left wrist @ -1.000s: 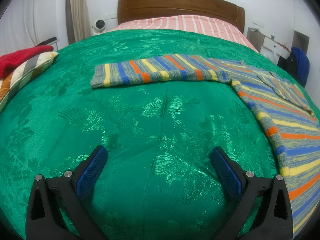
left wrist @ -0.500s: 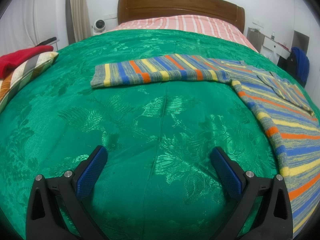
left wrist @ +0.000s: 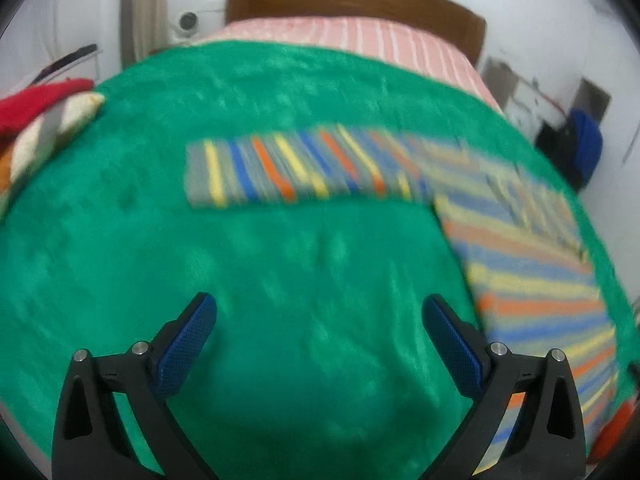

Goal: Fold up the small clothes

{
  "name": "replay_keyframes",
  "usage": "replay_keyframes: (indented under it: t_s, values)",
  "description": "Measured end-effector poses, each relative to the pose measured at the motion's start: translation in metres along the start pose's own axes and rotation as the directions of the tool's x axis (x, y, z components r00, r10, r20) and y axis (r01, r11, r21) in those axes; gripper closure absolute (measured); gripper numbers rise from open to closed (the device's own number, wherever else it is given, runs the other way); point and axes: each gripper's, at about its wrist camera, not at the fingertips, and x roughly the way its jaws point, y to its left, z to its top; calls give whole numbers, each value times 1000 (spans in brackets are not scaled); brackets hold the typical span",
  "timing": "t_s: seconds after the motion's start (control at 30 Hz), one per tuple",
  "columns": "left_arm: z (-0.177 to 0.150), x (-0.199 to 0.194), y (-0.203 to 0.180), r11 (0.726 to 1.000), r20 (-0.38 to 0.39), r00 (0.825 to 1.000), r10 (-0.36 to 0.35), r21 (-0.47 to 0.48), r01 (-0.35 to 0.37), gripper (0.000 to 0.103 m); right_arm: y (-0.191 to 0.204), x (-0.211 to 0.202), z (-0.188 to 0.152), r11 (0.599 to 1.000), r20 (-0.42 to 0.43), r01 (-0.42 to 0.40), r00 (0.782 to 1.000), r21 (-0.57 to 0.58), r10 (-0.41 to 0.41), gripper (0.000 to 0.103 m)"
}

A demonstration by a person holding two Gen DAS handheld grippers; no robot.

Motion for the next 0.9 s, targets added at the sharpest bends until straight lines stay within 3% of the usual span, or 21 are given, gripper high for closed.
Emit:
replay_keyframes:
  t_s: [0.13,0.27,0.33,0.37,0.43,0.47,0.53,0.6,0.7,0.8,0.9]
  values:
    - [58,21,38,995,-10,997,81,-52,-82,0,4,-4,15,1000,32,-29,999,10,29,17]
    - [89,84,84,970,-162,978,129,-185,-159,2,8,-7,23,999,69,-33,997,6,32,17]
    - [93,107,93,961,-217,972,94,-236,-145,9,10,-4,20,1000,64,-24,998,-8,24,17]
    - [93,115,91,961,-228,971,77,-241,-133,15,12,-1,16,1000,53,-17,998,-20,18,17]
    - [96,124,79,970,-216,968,131,-173,-170,48,13,6,9,999,25,-15,1000,-30,15,17]
    - [98,126,74,970,-215,963,161,-146,-195,93,12,9,5,999,9,-18,1000,-28,18,17]
    - [102,119,68,971,-204,971,122,-180,-160,99,9,14,-1,999,-8,-30,1000,-12,30,17]
    - [121,101,48,977,-142,979,144,-140,-164,99,5,15,-5,999,-7,-43,999,4,43,17]
    - [157,63,-11,993,-32,993,114,-14,-114,99,0,13,-6,998,17,-57,998,18,56,17]
    - [183,32,-104,989,41,999,2,148,-8,99,-5,11,-6,997,42,-66,997,27,65,17]
    - [184,28,-183,958,37,994,-100,273,86,99,-9,12,-9,995,45,-82,996,48,80,17]
